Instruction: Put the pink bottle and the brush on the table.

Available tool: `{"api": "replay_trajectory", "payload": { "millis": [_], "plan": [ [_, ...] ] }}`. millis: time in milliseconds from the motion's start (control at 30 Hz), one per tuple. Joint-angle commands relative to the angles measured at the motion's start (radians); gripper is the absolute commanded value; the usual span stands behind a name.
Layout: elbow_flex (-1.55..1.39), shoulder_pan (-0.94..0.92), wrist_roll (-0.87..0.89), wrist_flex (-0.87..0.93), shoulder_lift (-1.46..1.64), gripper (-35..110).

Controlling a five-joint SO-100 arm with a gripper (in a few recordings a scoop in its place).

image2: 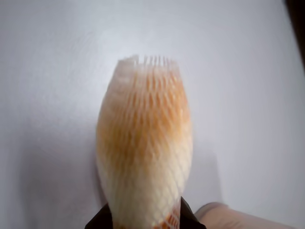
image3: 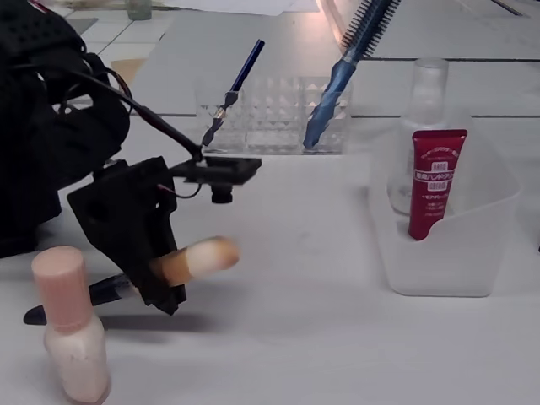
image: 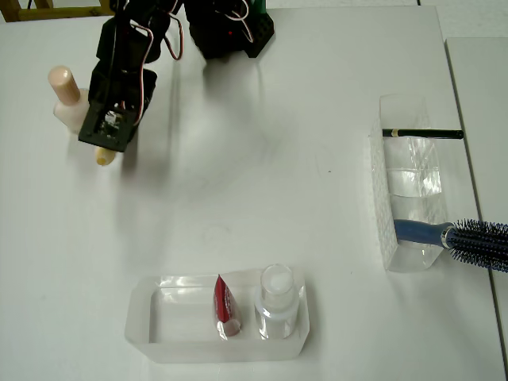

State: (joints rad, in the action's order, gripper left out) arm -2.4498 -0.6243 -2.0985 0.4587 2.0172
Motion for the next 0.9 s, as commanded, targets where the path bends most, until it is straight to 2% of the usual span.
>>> {"api": "replay_trajectory", "payload": {
  "millis": [0, 867],
  "plan": [
    [-0.014, -0.005, 0.002, -0.031, 0.023, 0],
    [0.061, 0.012, 0.002, -0.137, -0.210, 0]
  ]
}}
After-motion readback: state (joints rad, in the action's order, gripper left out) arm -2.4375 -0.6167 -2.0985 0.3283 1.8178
